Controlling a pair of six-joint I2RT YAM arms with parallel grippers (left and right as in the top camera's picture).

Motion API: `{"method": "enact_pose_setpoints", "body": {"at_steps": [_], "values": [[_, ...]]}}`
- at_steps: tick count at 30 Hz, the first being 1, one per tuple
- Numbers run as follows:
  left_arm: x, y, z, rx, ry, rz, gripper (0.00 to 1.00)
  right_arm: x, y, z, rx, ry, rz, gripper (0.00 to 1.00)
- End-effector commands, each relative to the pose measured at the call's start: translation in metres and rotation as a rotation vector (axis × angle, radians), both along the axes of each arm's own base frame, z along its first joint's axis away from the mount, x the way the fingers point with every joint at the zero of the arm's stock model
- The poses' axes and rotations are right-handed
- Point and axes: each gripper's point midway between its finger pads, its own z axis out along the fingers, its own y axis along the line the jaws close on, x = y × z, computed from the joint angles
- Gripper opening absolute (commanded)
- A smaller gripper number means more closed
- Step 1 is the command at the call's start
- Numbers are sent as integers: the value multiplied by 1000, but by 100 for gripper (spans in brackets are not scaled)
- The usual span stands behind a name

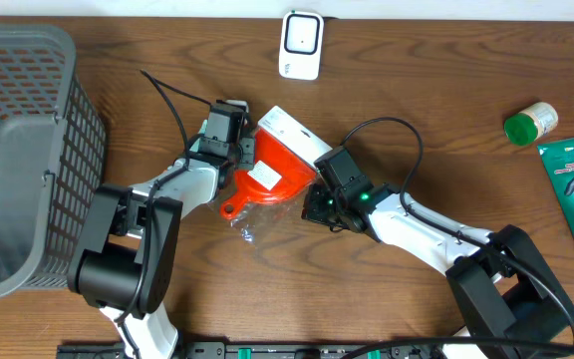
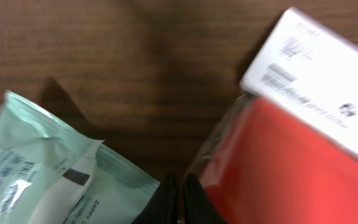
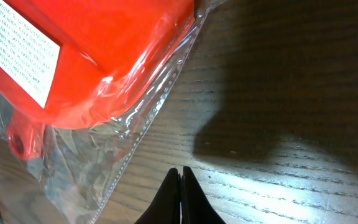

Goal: Scan the item barcode

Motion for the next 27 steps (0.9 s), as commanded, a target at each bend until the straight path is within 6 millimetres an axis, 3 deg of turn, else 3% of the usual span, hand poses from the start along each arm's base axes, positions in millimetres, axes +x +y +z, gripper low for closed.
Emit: {"method": "enact_pose_setpoints", "body": {"at_steps": [1, 10, 19, 27], "values": [[-6, -2, -12, -1, 50, -32, 8, 2, 0, 6, 10, -12, -4, 1], [-29, -31, -19, -96, 140, -143, 8, 4, -2, 6, 2, -19, -10, 1], [-47, -47, -27, -70, 191, -213, 8, 21, 1, 14, 30, -99, 2, 1], [-47, -46, -27, -67, 189, -211, 8, -12, -35, 7, -68, 73, -47, 1]]}}
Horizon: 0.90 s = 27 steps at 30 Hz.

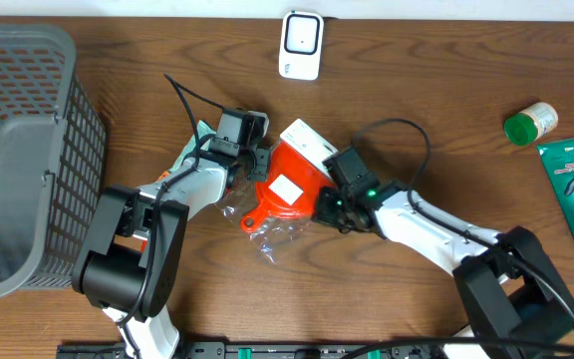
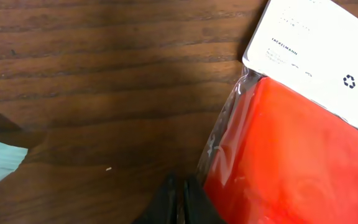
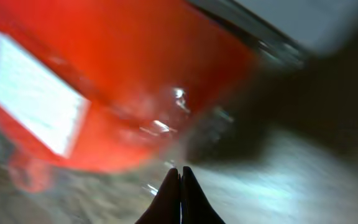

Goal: Scan the item barcode

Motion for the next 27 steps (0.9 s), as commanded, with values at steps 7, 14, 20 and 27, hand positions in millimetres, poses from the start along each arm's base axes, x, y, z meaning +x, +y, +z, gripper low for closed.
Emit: {"method": "enact_pose_setpoints", "body": {"at_steps": [7, 14, 20, 27], "values": [[-15, -1, -19, 21, 59, -35, 7, -7, -33, 26, -114, -41, -11, 1], [-16, 0, -19, 22, 64, -35, 7, -4, -34, 14, -132, -31, -22, 1], [-17, 0, -20, 25, 71, -35, 8, 3, -35, 8, -151, -51, -32, 1], [-20, 1, -22, 29, 83, -35, 7, -5, -25, -17, -112, 45, -56, 1]]}}
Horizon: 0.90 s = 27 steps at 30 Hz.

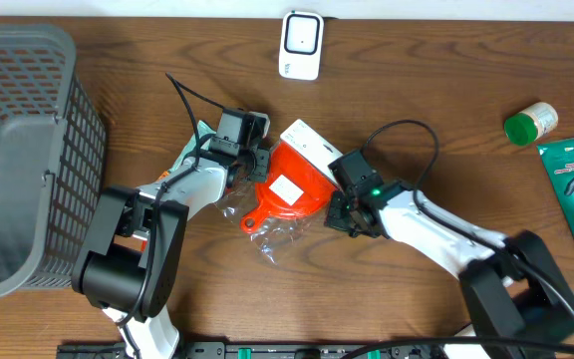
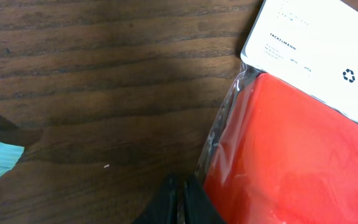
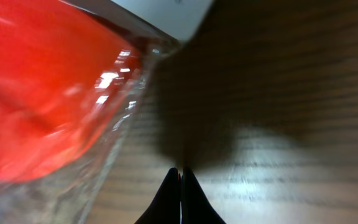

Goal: Scan the item barcode

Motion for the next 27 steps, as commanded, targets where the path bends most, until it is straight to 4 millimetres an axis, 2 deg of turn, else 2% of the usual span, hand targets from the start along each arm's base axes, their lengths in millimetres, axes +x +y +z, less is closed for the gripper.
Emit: {"method": "enact_pose_setpoints", "body": {"at_steps": [1, 8, 13, 18, 21, 27], "values": [[-17, 1, -21, 19, 75, -18, 8, 0, 8, -7, 50, 30, -18, 1], [-25, 3, -26, 27, 112, -20, 7, 7, 29, -14, 119, 15, -14, 1], [-32, 5, -29, 34, 142, -22, 8, 9, 33, -24, 128, 26, -34, 1], [-36, -2, -28, 0, 159, -46, 8, 19, 39, -20, 155, -17, -27, 1], [-37, -3, -28, -6, 162, -50, 8, 24, 44, -17, 180, -38, -22, 8], [-37, -3, -28, -8, 164, -51, 7, 39, 58, -7, 233, -121, 39, 13]]}}
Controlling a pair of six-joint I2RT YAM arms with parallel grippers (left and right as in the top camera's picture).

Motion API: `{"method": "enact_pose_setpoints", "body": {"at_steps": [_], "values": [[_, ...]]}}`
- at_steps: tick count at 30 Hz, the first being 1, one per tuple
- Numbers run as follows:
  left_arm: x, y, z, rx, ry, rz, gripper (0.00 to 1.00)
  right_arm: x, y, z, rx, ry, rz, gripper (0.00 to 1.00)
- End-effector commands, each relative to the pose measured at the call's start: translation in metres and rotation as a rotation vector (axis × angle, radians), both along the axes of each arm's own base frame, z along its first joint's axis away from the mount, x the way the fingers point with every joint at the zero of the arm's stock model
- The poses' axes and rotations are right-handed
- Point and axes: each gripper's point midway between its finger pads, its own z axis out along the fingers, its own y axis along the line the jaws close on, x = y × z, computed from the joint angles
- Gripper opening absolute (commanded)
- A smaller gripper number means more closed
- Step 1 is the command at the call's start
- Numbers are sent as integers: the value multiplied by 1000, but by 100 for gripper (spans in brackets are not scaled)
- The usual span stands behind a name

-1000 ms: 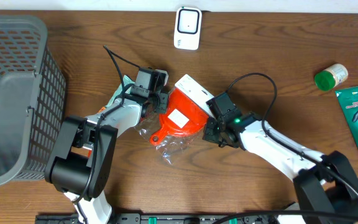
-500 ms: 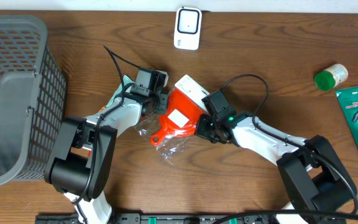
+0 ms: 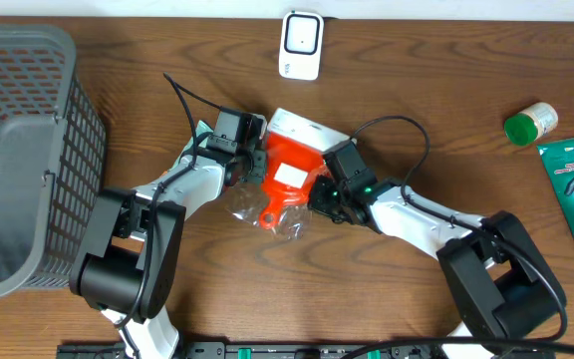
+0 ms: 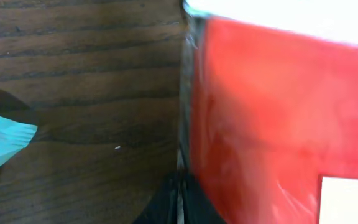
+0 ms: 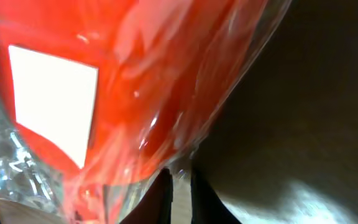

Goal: Scan the item barcode

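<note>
The item is a red plastic tool sealed in a clear bag with a white card header, lying mid-table. A white label on the red part faces up. At the bag's left side, my left gripper is shut on the bag's edge; the left wrist view shows a thin strip of film pinched between its fingers. At the lower right side, my right gripper has its fingertips only narrowly apart, with the bag's clear edge between them. The white scanner stands at the table's far edge.
A dark mesh basket fills the left side. A green-capped bottle and a green packet lie at the far right. A pale teal packet corner shows at the left of the left wrist view.
The bagged item has turned, its white card now pointing toward the far edge instead of up-right. My right gripper, then shut and clear of the bag, is now at the bag's edge with film between its fingers.
First the item lay flatter, with my left gripper shut at its left edge and my right shut beside it. Then the item stood a little farther right with its label up. The right gripper then lay off its lower right; now it has the bag's edge.
</note>
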Motion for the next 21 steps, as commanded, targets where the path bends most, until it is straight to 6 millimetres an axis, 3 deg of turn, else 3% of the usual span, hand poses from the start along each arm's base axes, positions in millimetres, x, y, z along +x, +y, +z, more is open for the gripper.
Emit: {"method": "enact_pose_setpoints", "body": {"at_steps": [1, 9, 19, 20, 21], "values": [[-30, -9, -26, -20, 118, -56, 8, -2, 5, -10, -9, -13, 43, 15], [-33, -13, -26, -39, 129, -70, 7, 0, 6, -9, -11, -32, 64, 21], [-34, -12, -26, -37, 134, -70, 8, -3, 5, -8, 16, -3, 68, 13], [-34, -12, -26, -37, 134, -70, 7, -4, 3, -9, 12, 7, 64, 22], [-34, -12, -26, -37, 134, -71, 8, -6, -1, -10, 5, 20, 58, 38]]}}
